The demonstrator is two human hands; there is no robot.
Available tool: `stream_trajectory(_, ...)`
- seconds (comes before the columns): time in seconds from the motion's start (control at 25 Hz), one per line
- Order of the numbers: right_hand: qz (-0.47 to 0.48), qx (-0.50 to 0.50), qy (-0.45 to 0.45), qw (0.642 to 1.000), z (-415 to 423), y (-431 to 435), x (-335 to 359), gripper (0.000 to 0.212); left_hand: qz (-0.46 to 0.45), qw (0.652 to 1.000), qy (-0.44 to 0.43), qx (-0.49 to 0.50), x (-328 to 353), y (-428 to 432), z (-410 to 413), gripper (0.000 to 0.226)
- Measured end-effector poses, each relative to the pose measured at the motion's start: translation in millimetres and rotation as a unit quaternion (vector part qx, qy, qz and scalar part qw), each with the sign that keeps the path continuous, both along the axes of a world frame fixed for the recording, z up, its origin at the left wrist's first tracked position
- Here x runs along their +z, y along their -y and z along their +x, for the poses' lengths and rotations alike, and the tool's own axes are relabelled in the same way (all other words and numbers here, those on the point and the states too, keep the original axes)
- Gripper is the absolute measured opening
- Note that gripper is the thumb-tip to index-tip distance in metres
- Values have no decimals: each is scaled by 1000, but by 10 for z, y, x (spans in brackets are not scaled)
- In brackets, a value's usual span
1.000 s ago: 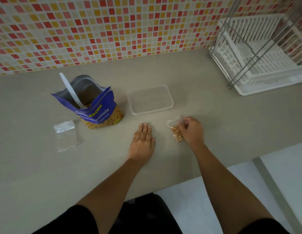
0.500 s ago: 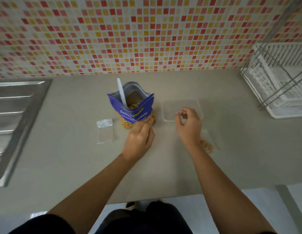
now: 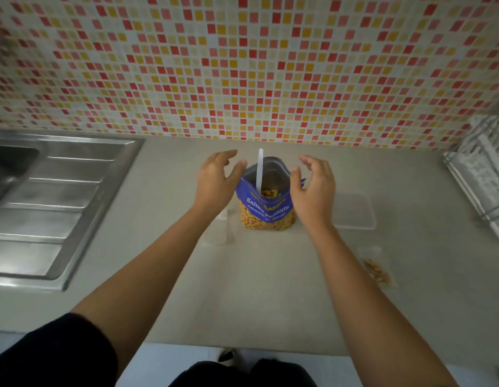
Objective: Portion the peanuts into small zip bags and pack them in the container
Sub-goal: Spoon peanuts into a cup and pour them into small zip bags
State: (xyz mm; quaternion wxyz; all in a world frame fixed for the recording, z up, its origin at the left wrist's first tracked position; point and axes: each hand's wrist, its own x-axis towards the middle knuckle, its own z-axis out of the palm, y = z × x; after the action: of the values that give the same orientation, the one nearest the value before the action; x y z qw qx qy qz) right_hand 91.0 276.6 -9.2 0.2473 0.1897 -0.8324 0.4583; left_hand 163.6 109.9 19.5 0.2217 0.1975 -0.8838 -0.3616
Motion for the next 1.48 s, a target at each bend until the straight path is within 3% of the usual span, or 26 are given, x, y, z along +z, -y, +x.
stream_trajectory(0.16, 0, 3, 29, 1000, -47, -59, 0, 22, 90, 990, 74, -78, 154, -75, -351, 49)
stream_trajectory(0.4, 49, 45, 69, 995, -86, -169, -36, 14, 9, 994, 64, -88, 228, -91, -549, 17)
stream_trajectory(0.52, 61, 53, 83, 993, -104, -189, -53, 15, -17, 997, 49, -51, 271, -24, -472, 16)
stream_trajectory(0.72, 84, 62, 108, 989, -139, -206, -89, 23, -150, 976, 66, -143, 197, 11, -288, 19)
stream_trajectory(0.96, 86, 71, 118, 987, -135, -205, -87, 26, -210, 966, 91, -122, 116, 122, -274, 30)
stream_trajectory(1.08, 48, 66, 144, 986, -81, -204, -92, 31, -146, 981, 70, -105, 117, 121, -215, 42)
stream_trajectory(1.24, -16, 31, 177, 984, 152, -213, -333, 34, 0, 999, 34, 39, -192, 229, 17, 37)
stream_trajectory(1.36, 16, 30, 224, 974, 388, -225, -790, 46, 34, 984, 140, 104, -746, 351, 246, 32)
stream_trajectory(1.48, 113, 35, 258, 959, 653, -244, -1195, 62, 43, 960, 245, 127, -1195, 395, 439, 41)
